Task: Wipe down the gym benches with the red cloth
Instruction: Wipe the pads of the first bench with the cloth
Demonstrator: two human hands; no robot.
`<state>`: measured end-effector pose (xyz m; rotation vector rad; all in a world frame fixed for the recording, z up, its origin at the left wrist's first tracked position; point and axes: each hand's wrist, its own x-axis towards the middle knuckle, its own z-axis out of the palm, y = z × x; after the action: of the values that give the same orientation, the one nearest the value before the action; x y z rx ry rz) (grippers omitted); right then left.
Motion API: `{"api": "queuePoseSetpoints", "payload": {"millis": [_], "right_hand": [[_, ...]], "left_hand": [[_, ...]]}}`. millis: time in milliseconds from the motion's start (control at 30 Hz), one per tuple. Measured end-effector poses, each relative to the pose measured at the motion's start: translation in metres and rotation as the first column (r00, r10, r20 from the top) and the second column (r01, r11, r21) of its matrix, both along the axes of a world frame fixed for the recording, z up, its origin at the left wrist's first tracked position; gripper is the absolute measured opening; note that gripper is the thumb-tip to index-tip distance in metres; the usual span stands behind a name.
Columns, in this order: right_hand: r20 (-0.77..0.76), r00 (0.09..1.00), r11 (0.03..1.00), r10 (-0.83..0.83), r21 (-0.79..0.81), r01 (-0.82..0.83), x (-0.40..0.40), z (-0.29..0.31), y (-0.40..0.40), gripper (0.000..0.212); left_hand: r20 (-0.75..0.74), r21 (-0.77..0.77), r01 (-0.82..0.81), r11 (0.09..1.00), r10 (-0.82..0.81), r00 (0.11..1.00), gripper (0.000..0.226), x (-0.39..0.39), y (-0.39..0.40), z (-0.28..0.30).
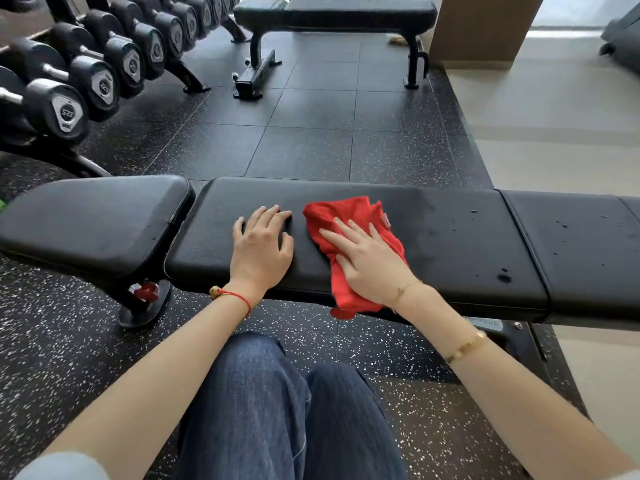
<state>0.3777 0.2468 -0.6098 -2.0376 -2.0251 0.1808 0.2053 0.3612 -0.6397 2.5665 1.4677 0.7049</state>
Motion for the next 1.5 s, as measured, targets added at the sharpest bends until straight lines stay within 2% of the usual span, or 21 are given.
{"api": "queuePoseSetpoints", "payload": {"millis": [133, 233, 300, 367, 500, 633, 733, 867, 967, 1033, 1167, 1333, 1500], "right_hand": [[-0.038, 0.993, 0.993, -0.113, 0.009, 0.114, 0.043, -0.002, -0.026, 0.052], [-0.028, 0.947, 0.948, -0.319, -0.036, 0.318, 0.084, 0.000, -0.003, 0.051], [-0.002, 0.921, 0.920, -0.389, -0.061, 0.388, 0.097, 0.003, 0.022, 0.051], [0.015, 0.933, 0.929, -0.360, -0.083, 0.360, 0.090, 0.005, 0.045, 0.052], [0.044, 0.979, 0.976, -0.199, -0.083, 0.202, 0.044, 0.005, 0.064, 0.052], [0.054, 0.996, 0.997, -0.067, -0.043, 0.069, 0.009, 0.003, 0.037, 0.052], [0.021, 0.999, 1.000, -0.025, -0.004, 0.025, 0.015, 0.000, 0.002, 0.052], [-0.027, 0.990, 0.991, -0.136, 0.003, 0.136, 0.054, -0.002, -0.019, 0.052], [-0.046, 0.949, 0.949, -0.313, -0.043, 0.311, 0.084, 0.003, 0.006, 0.052], [-0.036, 0.926, 0.926, -0.375, -0.063, 0.372, 0.088, 0.006, 0.029, 0.052], [0.010, 0.947, 0.946, -0.320, -0.046, 0.320, 0.068, 0.004, 0.045, 0.052], [-0.023, 0.985, 0.985, -0.171, 0.023, 0.171, 0.044, -0.003, 0.000, 0.052], [-0.054, 0.975, 0.975, -0.214, 0.058, 0.217, 0.054, -0.005, -0.056, 0.050]], "left_hand": [[-0.001, -0.001, 0.009, 1.000, -0.009, 1.000, 0.043, -0.001, 0.000, -0.001], [-0.016, -0.008, 0.005, 1.000, -0.005, 1.000, 0.044, 0.001, -0.002, -0.001], [-0.024, -0.004, 0.000, 1.000, 0.000, 1.000, 0.043, 0.003, -0.003, -0.001], [-0.019, 0.004, -0.003, 1.000, 0.004, 1.000, 0.042, 0.003, -0.003, -0.001], [0.002, 0.009, -0.012, 1.000, 0.012, 1.000, 0.040, 0.003, -0.002, 0.000], [-0.004, -0.006, -0.009, 1.000, 0.009, 1.000, 0.042, 0.003, -0.002, 0.000], [-0.002, -0.008, -0.005, 1.000, 0.005, 1.000, 0.043, 0.001, -0.001, -0.001], [-0.020, -0.022, 0.007, 1.000, -0.008, 1.000, 0.045, 0.000, -0.003, -0.001], [-0.037, -0.021, 0.008, 1.000, -0.009, 0.999, 0.046, 0.002, -0.004, -0.001], [-0.048, -0.013, 0.009, 1.000, -0.010, 0.999, 0.046, 0.002, -0.003, -0.001], [-0.055, -0.002, 0.009, 1.000, -0.009, 0.998, 0.045, 0.003, -0.003, -0.002], [-0.102, 0.007, -0.007, 1.000, 0.007, 0.995, 0.045, 0.004, -0.003, 0.000], [-0.093, -0.007, -0.013, 1.000, 0.012, 0.996, 0.044, 0.020, -0.014, 0.010]]}}
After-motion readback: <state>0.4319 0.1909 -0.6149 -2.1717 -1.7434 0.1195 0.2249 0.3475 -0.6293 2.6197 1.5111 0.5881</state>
